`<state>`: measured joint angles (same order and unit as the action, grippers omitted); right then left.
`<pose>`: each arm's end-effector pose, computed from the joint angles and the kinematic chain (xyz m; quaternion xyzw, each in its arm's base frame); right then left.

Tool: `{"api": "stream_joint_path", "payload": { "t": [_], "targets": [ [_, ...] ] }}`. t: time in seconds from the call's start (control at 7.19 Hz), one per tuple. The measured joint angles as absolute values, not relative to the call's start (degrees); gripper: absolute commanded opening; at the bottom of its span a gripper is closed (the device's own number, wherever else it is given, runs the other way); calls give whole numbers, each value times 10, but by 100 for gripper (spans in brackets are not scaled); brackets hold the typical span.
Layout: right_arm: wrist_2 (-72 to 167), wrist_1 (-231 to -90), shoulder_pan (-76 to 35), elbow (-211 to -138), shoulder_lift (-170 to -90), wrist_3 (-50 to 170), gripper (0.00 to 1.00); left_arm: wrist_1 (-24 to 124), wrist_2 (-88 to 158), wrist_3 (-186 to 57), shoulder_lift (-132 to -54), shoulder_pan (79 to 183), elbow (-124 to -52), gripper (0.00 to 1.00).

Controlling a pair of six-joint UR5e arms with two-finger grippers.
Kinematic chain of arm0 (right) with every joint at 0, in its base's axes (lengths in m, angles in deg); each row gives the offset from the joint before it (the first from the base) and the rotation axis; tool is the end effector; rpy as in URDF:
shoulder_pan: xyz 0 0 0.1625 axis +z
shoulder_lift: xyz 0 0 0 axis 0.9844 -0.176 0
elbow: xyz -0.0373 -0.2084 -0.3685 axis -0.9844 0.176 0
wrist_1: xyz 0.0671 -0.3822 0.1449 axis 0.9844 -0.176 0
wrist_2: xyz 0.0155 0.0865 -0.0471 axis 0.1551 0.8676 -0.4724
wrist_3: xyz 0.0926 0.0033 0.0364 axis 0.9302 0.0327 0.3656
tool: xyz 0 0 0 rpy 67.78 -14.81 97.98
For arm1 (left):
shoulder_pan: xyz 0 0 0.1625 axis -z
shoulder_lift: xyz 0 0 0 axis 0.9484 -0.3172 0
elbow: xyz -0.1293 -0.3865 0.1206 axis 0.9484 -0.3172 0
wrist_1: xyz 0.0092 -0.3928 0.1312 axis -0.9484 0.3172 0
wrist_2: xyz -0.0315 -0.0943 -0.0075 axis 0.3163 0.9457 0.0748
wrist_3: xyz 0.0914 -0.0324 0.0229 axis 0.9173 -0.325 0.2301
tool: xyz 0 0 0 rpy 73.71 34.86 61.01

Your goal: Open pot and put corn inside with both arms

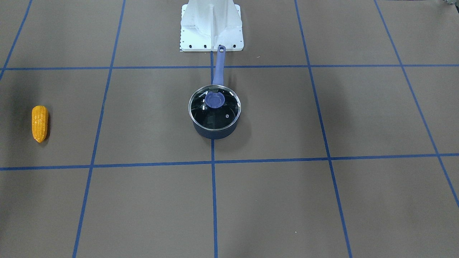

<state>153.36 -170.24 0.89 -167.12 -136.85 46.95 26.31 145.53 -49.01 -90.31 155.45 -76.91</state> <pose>-0.0263 -0.6025 0.5730 0.0602 -0.3395 -0.0822 0.9351 -0.0003 -0.6261 0.5801 0.0580 0.3619 0.0831 0.9267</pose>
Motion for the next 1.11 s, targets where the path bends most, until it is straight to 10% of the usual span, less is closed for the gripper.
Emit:
{"api": "stream_joint_path", "payload": {
  "t": [1.11],
  "targets": [
    [1536, -1542, 1, -1639, -1414, 468, 100, 149, 1458, -636, -940, 1500, -910, 99]
  ]
}}
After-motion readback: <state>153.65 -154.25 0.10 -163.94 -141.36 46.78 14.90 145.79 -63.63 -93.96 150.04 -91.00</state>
